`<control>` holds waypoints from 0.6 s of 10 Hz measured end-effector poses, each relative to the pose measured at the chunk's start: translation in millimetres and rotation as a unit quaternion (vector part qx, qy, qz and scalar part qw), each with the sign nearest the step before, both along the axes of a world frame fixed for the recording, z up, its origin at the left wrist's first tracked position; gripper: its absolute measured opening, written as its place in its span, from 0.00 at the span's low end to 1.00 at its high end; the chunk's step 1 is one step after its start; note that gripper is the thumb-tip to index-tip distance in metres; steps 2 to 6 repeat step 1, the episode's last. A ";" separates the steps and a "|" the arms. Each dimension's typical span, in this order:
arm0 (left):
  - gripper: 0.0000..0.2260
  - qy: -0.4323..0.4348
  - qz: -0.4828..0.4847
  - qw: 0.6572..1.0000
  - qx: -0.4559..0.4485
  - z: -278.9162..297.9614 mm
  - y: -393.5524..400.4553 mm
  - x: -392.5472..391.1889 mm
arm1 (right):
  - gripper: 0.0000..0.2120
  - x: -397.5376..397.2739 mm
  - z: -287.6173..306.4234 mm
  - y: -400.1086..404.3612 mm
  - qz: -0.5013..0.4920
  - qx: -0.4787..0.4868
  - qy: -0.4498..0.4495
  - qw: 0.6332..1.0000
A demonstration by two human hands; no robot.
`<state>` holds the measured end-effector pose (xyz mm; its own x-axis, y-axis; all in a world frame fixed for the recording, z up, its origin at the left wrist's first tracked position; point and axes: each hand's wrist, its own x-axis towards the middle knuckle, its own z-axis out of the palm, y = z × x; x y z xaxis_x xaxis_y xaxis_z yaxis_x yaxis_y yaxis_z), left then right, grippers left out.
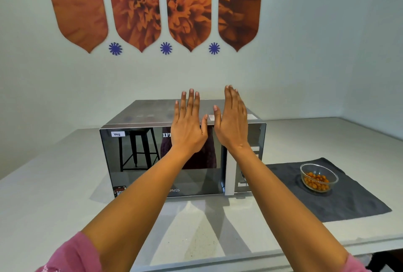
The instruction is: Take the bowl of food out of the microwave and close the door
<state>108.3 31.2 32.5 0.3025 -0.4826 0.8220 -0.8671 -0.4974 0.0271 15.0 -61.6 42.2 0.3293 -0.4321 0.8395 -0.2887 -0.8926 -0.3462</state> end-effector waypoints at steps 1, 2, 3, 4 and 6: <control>0.31 -0.015 0.010 0.999 -0.036 9.9 4.0 4.0 | 0.31 3.7 10.0 0.4 0.012 -0.035 -0.014 0.999; 0.31 -0.015 0.010 0.999 -0.036 9.9 4.0 4.0 | 0.31 3.7 10.0 0.4 0.012 -0.035 -0.014 0.999; 0.31 -0.015 0.010 0.999 -0.036 9.9 4.0 4.0 | 0.31 3.7 10.0 0.4 0.012 -0.035 -0.014 0.999; 0.31 -0.015 0.010 0.999 -0.036 9.9 4.0 4.0 | 0.31 3.7 10.0 0.4 0.012 -0.035 -0.014 0.999; 0.31 -0.015 0.010 0.999 -0.036 9.9 4.0 4.0 | 0.31 3.7 10.0 0.4 0.012 -0.035 -0.014 0.999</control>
